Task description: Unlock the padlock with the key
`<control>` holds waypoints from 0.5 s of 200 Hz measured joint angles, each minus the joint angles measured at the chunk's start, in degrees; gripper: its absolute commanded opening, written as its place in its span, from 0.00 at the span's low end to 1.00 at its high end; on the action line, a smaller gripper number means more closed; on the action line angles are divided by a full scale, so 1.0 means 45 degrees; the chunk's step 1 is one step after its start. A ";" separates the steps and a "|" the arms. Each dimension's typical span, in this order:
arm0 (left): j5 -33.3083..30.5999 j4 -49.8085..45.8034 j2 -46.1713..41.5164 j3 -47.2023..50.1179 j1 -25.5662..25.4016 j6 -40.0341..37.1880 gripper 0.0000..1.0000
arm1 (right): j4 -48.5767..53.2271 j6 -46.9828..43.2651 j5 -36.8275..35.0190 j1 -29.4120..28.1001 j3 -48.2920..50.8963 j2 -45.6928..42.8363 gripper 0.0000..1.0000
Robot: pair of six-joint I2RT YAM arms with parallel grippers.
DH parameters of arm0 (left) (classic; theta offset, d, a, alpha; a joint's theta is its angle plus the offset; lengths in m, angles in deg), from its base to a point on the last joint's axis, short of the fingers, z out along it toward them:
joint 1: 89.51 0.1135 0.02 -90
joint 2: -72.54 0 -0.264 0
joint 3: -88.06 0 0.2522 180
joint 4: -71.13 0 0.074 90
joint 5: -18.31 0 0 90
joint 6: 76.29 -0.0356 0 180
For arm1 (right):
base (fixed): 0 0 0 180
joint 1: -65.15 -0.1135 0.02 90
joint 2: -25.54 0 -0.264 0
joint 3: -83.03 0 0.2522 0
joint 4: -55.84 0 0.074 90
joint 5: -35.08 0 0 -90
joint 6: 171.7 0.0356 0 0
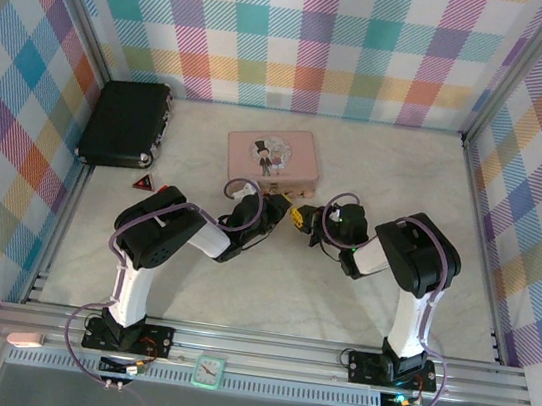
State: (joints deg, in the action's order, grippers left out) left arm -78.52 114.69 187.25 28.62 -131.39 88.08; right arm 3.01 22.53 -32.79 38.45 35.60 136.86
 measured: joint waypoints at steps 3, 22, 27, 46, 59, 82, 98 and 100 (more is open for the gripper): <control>-0.0010 0.0005 0.0000 0.0000 0.0000 0.0005 0.00 | 0.0005 0.0024 0.0010 -0.0005 -0.0019 0.0015 0.00; -0.0253 0.0005 0.0010 0.0000 0.0005 0.0097 0.00 | -0.0044 0.0146 0.0214 -0.0005 -0.0369 0.0359 0.00; -0.0267 0.0005 0.0019 0.0000 0.0005 0.0141 0.00 | -0.0044 0.0185 0.0248 -0.0019 -0.0491 0.0471 0.00; -0.0442 -0.0039 0.0019 0.0000 0.0015 0.0238 0.00 | -0.0073 0.0228 0.0330 -0.0073 -0.0826 0.0797 0.00; -0.0559 -0.0087 0.0019 0.0000 0.0015 0.0238 0.00 | -0.0058 0.0204 0.0398 -0.0073 -0.0928 0.0899 0.00; -0.0656 -0.0136 0.0019 0.0000 0.0015 0.0233 0.00 | 0.0092 -0.0015 0.0476 -0.0073 -0.1044 0.0928 0.00; -0.0714 -0.0180 0.0019 0.0000 0.0015 0.0223 0.00 | 0.0087 -0.0068 0.0486 -0.0073 -0.1069 0.0967 0.00; -0.0714 -0.0185 0.0015 0.0000 0.0015 0.0219 0.00 | 0.0092 -0.0087 0.0486 -0.0073 -0.1069 0.0971 0.00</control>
State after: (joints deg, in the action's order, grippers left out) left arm -81.73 113.86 187.32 28.62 -131.33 89.07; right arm 3.42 22.13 -30.61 38.13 30.79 141.24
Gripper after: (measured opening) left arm 0.112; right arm 0.047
